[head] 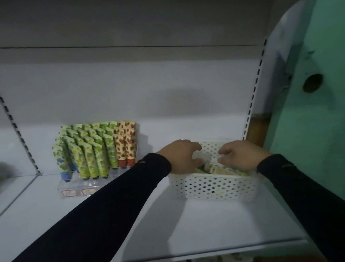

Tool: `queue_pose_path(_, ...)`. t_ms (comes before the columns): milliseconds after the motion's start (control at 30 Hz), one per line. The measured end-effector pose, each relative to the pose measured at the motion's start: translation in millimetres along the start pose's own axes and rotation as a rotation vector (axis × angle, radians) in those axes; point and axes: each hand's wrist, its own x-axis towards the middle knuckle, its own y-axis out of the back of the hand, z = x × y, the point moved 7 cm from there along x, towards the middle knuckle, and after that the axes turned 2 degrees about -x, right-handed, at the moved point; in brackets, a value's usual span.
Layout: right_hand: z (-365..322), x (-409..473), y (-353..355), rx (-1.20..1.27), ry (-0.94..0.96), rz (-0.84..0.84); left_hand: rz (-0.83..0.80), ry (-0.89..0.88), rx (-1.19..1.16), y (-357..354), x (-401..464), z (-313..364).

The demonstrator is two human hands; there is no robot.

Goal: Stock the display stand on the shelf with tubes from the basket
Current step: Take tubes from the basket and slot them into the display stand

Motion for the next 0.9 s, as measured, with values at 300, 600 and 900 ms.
queue_pose_path(300, 2, 25, -32, -0.193, 0.024, -0.19, -0.218, 0.052, 0.051, -37, 39, 8)
queue_pose_path(600, 7, 36, -41, -0.104, 0.013, -0.202, -0.341, 0.041, 0.047, -48, 43, 7)
queue_pose_path(900, -3, 41, -31, -0.036, 0.063, -0.137, -0.282, -0.002, 0.081, -46, 50, 2)
